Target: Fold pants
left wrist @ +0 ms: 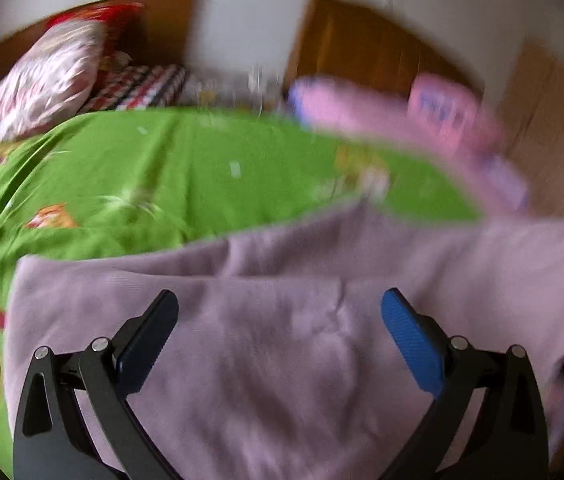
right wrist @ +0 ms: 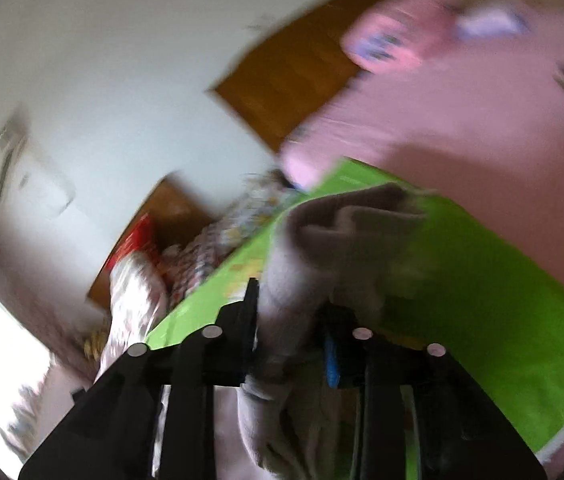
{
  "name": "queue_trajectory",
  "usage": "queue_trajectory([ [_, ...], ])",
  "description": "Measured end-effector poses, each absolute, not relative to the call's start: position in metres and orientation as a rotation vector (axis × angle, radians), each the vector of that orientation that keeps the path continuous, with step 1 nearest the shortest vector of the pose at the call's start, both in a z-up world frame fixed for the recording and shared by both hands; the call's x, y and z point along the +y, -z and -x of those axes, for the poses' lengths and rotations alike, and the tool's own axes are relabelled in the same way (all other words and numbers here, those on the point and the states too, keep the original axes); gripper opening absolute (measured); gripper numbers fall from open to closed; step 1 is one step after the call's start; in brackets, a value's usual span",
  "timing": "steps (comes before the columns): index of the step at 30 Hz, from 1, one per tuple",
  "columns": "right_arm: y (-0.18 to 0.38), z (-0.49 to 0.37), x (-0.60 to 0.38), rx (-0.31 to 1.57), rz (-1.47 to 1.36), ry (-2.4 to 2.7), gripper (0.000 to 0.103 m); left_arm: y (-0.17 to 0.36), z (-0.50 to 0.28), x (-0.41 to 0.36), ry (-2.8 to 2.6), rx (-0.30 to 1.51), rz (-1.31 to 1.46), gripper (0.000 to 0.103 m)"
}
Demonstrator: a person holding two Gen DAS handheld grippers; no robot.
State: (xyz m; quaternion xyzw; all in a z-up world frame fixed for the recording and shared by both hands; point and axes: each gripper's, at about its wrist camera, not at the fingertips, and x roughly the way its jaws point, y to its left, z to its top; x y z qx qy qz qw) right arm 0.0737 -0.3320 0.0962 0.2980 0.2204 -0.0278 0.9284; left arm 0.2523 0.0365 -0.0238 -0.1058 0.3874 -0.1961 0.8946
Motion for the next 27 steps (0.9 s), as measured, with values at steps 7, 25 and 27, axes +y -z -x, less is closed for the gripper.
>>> queue_trajectory([
  [7, -0.108, -0.122, -0.087, 0.510, 0.050, -0.344, 0.026, -0.012, -0.195, 0.175, 0.214, 0.653, 0.453, 0.101],
  [25, 0.015, -0.060, 0.055, 0.470, 0.832, -0.561, 0.047, 0.031, -0.202, 0.135, 0.705, 1.000, 0.744, 0.101],
  [27, 0.005, -0.048, 0.047, 0.449, 0.824, -0.609, 0.053, 0.036, -0.211, 0.125, 0.665, 1.055, 0.703, 0.101],
])
